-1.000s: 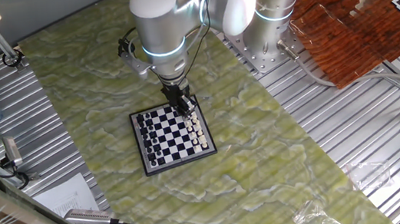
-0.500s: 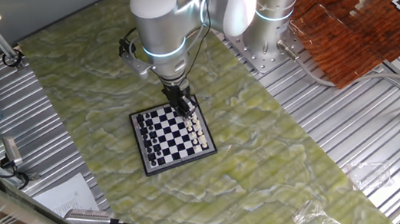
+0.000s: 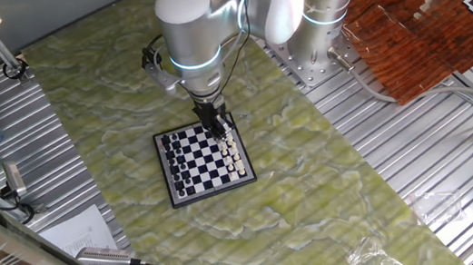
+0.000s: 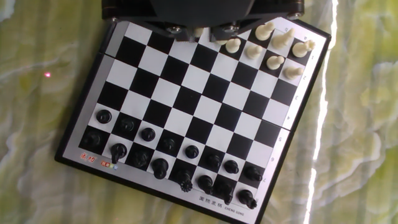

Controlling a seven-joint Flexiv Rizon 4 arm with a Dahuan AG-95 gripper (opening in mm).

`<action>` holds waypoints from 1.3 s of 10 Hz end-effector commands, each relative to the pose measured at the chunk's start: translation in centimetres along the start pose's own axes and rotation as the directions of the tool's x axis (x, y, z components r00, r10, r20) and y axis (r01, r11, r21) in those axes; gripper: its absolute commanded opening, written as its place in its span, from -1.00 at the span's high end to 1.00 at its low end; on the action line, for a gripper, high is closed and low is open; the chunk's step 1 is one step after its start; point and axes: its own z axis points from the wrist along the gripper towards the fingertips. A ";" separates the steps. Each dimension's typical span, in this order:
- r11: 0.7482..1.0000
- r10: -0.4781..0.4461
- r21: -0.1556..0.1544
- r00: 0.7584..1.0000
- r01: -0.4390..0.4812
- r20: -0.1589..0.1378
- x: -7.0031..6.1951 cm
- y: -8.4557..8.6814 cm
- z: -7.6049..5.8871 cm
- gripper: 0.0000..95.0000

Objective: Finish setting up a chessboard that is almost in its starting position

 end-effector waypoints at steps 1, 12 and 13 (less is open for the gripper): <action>1.000 -0.002 0.005 1.000 0.002 0.000 0.0 0.0 0.0 1.00; 1.000 -0.018 0.006 1.000 0.018 0.001 0.0 -0.4 -0.1 0.60; 1.000 -0.024 0.007 1.000 0.024 0.001 -0.1 -0.4 -0.2 0.60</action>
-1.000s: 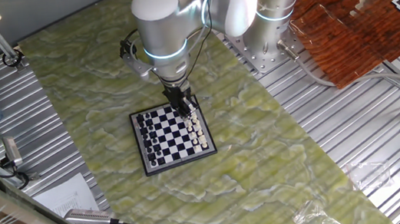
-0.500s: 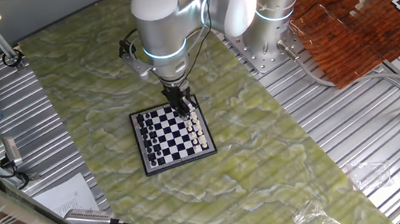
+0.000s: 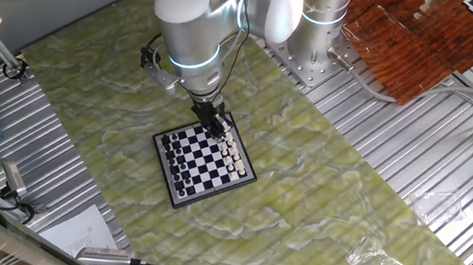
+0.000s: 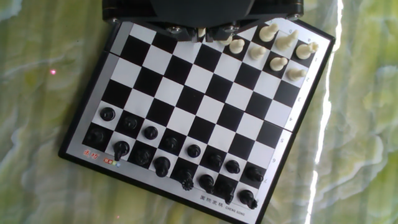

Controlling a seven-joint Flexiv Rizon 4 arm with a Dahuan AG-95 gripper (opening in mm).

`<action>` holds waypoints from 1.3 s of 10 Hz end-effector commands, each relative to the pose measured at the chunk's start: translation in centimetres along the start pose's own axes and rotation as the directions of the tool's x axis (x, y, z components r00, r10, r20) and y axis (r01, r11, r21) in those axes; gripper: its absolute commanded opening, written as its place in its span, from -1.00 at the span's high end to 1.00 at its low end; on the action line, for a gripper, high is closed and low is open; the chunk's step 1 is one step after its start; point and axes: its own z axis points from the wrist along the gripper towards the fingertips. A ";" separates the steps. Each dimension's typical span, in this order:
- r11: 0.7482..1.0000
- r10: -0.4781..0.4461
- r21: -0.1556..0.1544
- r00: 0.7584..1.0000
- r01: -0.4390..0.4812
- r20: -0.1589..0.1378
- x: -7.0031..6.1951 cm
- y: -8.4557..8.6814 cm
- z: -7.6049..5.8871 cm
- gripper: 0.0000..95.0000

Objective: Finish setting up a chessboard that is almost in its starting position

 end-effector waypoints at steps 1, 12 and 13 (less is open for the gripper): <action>1.000 -0.004 0.001 1.000 0.004 0.001 0.0 -0.1 0.0 0.60; 0.998 -0.046 0.040 0.999 0.047 -0.025 -1.9 -3.2 -7.0 1.00; 0.997 -0.057 0.050 0.998 0.058 -0.031 -2.1 -4.3 -8.3 1.00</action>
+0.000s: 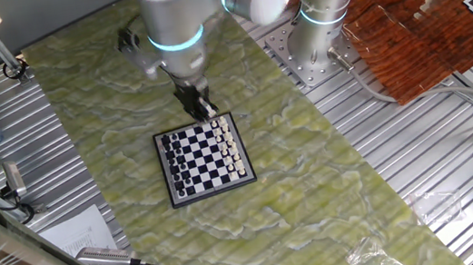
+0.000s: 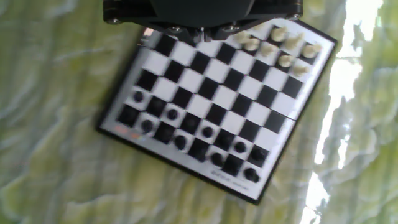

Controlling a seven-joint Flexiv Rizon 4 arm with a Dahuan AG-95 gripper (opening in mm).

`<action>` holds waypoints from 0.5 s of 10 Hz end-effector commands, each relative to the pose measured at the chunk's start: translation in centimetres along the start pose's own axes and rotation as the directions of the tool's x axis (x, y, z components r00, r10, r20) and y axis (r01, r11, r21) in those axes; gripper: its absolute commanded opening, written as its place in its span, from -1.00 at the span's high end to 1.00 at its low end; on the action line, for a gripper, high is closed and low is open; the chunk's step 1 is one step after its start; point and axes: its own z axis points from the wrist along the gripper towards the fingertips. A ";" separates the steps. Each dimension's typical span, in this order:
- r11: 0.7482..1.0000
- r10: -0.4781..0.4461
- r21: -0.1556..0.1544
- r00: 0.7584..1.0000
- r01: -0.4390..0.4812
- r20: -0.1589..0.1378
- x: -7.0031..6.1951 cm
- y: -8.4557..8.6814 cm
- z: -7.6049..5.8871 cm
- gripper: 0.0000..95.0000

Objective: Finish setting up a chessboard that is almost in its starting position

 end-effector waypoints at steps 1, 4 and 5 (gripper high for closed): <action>1.000 -0.017 0.022 1.000 0.017 -0.015 -0.4 -2.0 -2.1 1.00; 0.991 -0.077 0.103 0.992 0.087 -0.097 -0.1 -4.1 -3.8 1.00; 0.990 -0.080 0.104 0.991 0.091 -0.107 0.0 -4.4 -4.0 1.00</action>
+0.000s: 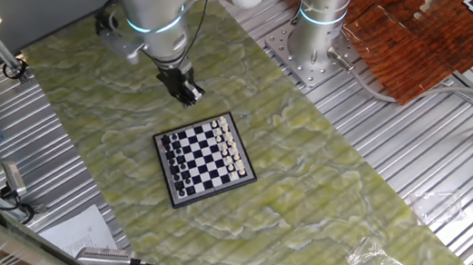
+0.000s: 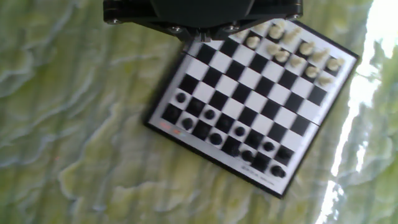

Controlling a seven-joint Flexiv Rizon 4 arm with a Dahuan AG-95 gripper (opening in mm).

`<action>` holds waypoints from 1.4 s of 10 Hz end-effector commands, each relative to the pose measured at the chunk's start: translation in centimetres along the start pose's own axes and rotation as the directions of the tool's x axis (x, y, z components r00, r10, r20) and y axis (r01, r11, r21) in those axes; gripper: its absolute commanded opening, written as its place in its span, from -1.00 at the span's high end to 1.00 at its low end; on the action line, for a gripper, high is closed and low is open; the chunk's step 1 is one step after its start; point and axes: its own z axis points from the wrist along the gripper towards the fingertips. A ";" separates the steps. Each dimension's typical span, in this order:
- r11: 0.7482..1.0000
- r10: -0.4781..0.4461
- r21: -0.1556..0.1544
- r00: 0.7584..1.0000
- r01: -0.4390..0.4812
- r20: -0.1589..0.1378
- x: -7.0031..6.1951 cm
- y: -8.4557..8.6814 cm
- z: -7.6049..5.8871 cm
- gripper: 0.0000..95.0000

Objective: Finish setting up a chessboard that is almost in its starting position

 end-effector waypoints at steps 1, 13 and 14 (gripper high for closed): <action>1.000 -0.020 0.020 0.999 0.020 -0.038 0.6 -1.5 -0.7 1.00; 0.984 0.176 -0.028 0.984 -0.177 -0.034 2.3 -4.2 -1.5 1.00; 0.981 0.189 -0.027 0.981 -0.190 -0.035 2.3 -4.2 -1.5 1.00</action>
